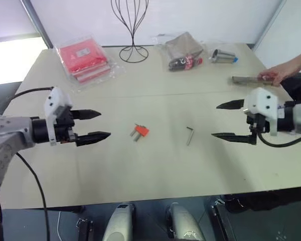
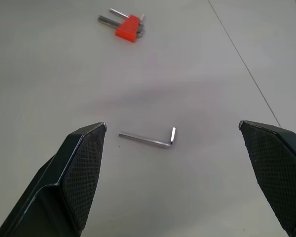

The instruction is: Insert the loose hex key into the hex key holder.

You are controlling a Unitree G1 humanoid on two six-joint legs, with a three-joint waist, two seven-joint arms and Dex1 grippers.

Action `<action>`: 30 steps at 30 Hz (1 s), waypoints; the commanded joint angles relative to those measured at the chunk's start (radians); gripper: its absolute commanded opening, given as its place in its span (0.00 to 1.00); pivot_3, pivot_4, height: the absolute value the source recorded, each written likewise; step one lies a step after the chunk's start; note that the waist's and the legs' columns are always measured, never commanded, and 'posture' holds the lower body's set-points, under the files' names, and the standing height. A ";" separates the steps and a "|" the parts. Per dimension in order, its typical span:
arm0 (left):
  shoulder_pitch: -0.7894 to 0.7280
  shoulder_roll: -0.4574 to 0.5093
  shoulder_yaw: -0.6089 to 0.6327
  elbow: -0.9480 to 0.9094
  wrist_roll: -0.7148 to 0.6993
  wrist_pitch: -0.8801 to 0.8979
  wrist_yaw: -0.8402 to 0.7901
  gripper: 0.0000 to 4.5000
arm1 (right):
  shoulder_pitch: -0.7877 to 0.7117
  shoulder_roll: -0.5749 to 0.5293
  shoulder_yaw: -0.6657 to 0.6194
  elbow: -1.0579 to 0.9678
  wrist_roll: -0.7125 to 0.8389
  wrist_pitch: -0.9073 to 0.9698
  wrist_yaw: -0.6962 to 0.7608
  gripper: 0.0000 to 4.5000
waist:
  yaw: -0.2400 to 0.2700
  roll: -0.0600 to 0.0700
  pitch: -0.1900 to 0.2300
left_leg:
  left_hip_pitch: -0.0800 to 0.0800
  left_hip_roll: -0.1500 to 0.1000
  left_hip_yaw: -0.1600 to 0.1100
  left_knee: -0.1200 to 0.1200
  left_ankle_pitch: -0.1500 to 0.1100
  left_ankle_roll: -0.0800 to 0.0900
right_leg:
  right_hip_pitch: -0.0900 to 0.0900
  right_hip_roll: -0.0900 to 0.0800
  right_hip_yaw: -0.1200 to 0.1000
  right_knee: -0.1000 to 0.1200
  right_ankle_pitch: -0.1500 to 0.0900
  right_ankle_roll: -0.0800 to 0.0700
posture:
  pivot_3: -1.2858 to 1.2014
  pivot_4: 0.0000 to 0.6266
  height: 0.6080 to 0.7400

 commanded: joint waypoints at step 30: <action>-0.003 -0.022 0.033 -0.033 -0.061 0.014 0.029 0.98 | -0.062 0.070 0.045 -0.065 0.012 0.023 -0.055 1.00 | 0.000 0.000 0.000 | -0.003 0.000 0.001 -0.001 0.000 0.000 | -0.004 0.003 0.001 0.002 0.002 0.004 | 0.52 0.24 1.00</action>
